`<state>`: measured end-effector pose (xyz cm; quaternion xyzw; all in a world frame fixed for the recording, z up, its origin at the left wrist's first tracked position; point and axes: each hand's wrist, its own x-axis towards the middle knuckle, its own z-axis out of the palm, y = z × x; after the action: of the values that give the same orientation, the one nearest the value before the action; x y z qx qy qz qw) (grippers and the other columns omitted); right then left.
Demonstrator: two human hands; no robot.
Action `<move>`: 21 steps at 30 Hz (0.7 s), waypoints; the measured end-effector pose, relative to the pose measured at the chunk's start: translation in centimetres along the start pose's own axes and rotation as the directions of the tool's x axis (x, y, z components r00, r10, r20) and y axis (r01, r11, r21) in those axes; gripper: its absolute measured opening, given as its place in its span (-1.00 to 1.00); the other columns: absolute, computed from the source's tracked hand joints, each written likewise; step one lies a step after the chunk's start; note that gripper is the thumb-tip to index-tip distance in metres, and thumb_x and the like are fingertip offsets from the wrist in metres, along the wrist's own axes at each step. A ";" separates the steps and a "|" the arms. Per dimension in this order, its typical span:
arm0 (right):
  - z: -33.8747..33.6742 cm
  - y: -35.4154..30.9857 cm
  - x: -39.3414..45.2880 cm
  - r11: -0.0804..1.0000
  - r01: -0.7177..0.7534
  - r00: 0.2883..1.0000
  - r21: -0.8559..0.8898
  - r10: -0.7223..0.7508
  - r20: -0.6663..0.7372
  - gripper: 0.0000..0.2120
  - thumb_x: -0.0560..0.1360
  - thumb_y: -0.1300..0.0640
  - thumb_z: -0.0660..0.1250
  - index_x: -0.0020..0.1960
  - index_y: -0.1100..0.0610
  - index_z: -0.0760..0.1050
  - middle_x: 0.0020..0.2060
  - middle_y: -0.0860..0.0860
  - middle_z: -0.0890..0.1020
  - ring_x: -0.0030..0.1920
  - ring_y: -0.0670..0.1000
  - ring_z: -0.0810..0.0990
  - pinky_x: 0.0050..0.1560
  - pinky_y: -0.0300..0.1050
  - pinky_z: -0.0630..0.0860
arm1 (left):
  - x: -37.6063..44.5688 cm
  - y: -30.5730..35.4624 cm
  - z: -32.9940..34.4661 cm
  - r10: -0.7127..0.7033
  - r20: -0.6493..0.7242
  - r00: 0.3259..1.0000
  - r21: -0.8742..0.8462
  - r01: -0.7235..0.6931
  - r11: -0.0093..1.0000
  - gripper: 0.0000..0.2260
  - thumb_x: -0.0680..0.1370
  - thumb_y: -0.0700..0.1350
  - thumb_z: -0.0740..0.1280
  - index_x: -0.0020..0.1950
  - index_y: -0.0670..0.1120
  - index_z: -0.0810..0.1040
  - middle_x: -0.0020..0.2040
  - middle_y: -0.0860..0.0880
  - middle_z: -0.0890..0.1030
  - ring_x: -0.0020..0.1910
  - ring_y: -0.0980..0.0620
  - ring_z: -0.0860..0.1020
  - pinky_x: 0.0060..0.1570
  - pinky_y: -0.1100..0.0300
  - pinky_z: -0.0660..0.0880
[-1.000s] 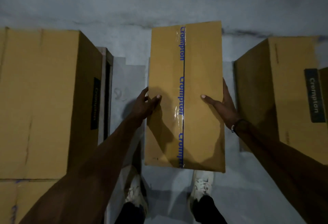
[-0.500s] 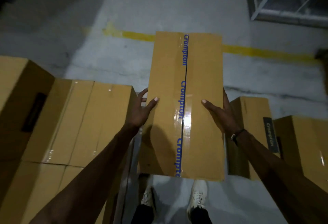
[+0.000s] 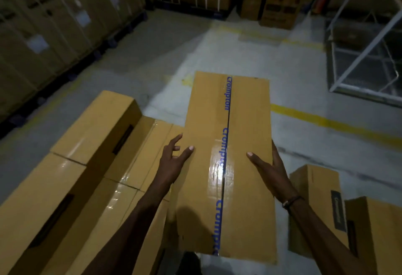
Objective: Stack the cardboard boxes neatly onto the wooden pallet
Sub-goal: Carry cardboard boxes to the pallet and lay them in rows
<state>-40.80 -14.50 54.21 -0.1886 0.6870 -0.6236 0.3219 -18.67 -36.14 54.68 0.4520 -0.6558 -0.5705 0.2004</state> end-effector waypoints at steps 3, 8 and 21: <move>1.6 -1.3 -2.7 1.000 0.021 0.996 0.008 -0.021 0.082 -0.27 0.46 -0.12 0.60 0.53 -0.28 0.36 0.33 -0.15 0.63 0.30 -0.02 0.65 0.29 0.20 0.61 | -5.1 0.2 -2.5 -0.010 -0.098 0.995 -0.033 0.007 0.999 -0.50 0.56 0.24 0.43 0.48 0.39 0.39 0.31 0.04 0.45 0.27 -0.01 0.52 0.23 -0.01 0.51; 3.6 -2.5 -7.1 0.999 0.051 0.971 -0.015 -0.046 0.234 -0.24 0.42 -0.20 0.62 0.51 -0.33 0.35 0.34 -0.15 0.62 0.29 0.03 0.65 0.26 0.24 0.62 | -13.9 -0.4 -5.4 -0.047 -0.256 0.966 -0.092 0.024 0.995 -0.56 0.59 0.22 0.41 0.40 0.47 0.32 0.34 0.05 0.42 0.23 0.02 0.51 0.27 -0.07 0.52; 10.4 -3.2 -17.9 0.996 0.068 0.892 -0.053 -0.037 0.451 -0.26 0.41 -0.22 0.60 0.51 -0.30 0.36 0.29 -0.13 0.65 0.23 0.01 0.69 0.23 0.25 0.64 | -29.0 -3.3 -13.3 -0.071 -0.423 0.903 -0.106 0.029 0.994 -0.45 0.61 0.20 0.39 0.57 0.27 0.30 0.37 0.07 0.37 0.29 0.06 0.44 0.22 0.06 0.44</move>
<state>-21.32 -10.85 60.90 -0.3567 0.6095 -0.5481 0.4482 7.69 -19.65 62.47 0.5721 -0.5559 -0.4941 0.3457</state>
